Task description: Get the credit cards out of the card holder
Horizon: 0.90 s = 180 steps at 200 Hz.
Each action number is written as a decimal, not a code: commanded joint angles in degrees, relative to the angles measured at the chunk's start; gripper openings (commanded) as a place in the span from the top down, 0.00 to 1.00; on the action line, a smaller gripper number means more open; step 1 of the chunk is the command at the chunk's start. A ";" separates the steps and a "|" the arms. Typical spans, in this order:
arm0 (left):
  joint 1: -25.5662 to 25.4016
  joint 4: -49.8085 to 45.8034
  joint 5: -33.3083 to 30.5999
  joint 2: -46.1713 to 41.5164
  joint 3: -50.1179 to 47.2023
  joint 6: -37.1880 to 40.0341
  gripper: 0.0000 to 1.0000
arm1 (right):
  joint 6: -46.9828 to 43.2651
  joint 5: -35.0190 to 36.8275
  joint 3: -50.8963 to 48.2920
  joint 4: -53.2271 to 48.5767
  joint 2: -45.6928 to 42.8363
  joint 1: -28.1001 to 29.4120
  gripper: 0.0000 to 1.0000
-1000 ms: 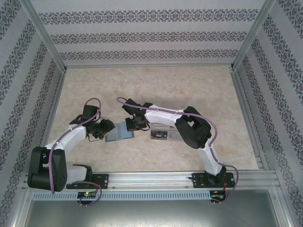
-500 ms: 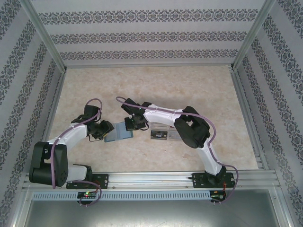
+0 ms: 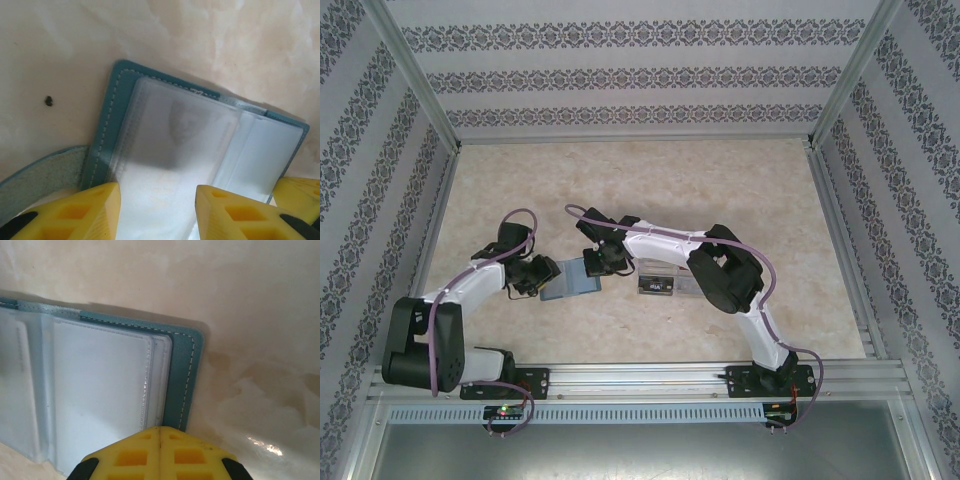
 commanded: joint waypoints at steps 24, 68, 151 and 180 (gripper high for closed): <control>0.30 -2.80 -2.89 -1.38 -0.25 0.62 0.54 | 0.15 -1.37 1.82 -1.52 1.96 -0.02 1.00; 0.23 -0.78 -0.18 2.43 -0.29 0.81 0.54 | -0.02 -1.54 2.08 -1.78 2.12 -0.05 1.00; 0.15 7.62 10.06 3.05 -1.91 -0.42 0.52 | -0.11 -1.92 2.42 -2.07 2.56 -0.02 1.00; 0.18 8.48 10.72 2.22 -2.01 -0.38 0.47 | -0.11 -2.14 2.35 -2.19 2.55 -0.03 1.00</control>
